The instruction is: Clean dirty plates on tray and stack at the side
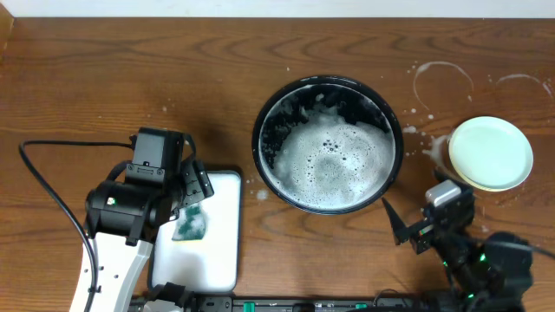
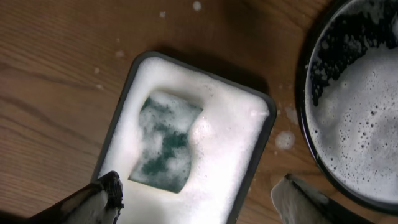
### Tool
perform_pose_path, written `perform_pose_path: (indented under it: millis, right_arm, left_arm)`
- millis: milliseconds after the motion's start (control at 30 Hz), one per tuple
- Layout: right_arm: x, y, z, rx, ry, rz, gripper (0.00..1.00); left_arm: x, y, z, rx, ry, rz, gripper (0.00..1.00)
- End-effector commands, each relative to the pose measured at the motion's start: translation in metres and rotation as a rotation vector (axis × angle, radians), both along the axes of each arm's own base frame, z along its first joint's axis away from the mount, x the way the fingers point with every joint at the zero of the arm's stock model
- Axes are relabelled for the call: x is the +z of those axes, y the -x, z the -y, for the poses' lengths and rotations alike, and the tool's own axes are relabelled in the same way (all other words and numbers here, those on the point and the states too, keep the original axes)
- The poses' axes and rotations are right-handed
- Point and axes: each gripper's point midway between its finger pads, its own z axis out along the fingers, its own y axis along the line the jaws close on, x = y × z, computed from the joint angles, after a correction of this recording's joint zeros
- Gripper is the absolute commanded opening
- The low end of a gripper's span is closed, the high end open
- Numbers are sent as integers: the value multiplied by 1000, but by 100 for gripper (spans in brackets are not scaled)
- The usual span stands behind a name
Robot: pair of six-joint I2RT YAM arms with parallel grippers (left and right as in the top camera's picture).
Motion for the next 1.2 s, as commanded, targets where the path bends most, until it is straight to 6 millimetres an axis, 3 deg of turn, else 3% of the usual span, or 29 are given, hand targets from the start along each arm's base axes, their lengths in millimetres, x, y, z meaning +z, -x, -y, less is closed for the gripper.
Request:
perform_pose_path:
  millis: [0,300,400,1167]
  right_arm:
    - [-20,-3,3,-19,19,57,99]
    - [-60,-19,1,-20,6,174,99]
    - [-56,-23,2,-24,1,239,99]
    - [-59,-23,2,-24,1,225,99]
  left_arm:
    - [5,-2,-1,4,1,16,82]
    - [5,-2,-1,4,1,16,82]
    - [5,-2,-1,4,1,16,82]
    - [5,-2,-1,4,1,16,82]
